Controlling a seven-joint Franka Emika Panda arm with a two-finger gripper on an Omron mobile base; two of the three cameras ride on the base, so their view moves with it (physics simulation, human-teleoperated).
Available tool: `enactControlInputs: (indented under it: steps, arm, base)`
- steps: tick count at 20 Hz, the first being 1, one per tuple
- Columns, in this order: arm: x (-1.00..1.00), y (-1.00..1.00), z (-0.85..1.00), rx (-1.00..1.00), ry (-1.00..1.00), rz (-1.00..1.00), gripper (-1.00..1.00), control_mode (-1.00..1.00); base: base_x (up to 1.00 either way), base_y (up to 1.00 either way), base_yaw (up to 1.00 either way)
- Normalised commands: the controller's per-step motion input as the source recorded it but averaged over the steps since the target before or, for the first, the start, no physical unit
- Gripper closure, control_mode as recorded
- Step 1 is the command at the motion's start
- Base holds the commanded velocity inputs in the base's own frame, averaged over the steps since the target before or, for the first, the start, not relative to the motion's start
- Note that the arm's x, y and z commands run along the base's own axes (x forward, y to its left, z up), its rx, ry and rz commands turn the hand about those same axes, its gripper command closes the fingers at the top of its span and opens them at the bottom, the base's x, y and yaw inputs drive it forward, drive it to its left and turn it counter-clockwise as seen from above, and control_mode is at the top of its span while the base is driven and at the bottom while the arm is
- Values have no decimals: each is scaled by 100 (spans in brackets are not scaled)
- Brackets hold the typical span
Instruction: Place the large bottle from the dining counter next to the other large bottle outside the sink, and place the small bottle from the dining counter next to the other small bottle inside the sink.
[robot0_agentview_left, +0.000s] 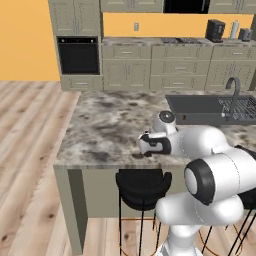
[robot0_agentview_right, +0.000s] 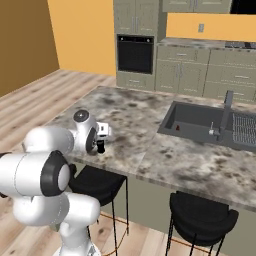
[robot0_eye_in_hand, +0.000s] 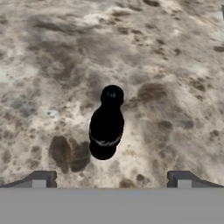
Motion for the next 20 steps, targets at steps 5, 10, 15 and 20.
enactControlInputs:
  steps: [5, 10, 15, 20]
  arm:
    - [16, 0, 0, 0, 0, 0, -100, -100]
    - [23, 1, 0, 0, 0, 0, -100, -100]
    - [16, 3, -1, 1, 0, 0, -100, -100]
    - [5, 5, -9, 1, 0, 0, -100, -100]
  base:
    - [0, 0, 0]
    - [0, 0, 0]
    - [0, 0, 0]
    - [0, 0, 0]
